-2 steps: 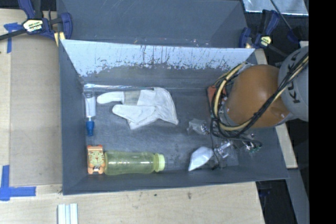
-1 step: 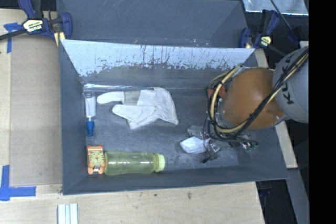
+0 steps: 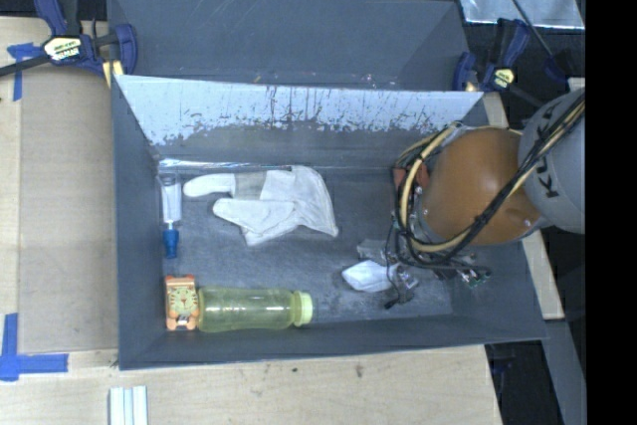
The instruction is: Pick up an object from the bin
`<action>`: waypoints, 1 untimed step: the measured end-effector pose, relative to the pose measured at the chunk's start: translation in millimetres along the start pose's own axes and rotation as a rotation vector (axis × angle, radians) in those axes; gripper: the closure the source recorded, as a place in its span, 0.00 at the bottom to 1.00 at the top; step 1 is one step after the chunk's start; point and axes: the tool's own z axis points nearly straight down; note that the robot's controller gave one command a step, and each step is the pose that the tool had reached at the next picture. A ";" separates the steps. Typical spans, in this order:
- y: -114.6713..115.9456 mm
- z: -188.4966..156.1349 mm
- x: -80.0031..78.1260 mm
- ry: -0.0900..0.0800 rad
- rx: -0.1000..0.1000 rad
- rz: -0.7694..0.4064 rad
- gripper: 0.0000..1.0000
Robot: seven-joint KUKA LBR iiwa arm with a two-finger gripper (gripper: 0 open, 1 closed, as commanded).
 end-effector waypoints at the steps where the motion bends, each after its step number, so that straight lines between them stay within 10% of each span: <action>1: 0.3 -6.3 1.0 0.010 -0.005 -0.003 1.00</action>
Offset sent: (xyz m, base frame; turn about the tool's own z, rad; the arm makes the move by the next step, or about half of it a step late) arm 0.0001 0.0001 0.0315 0.0001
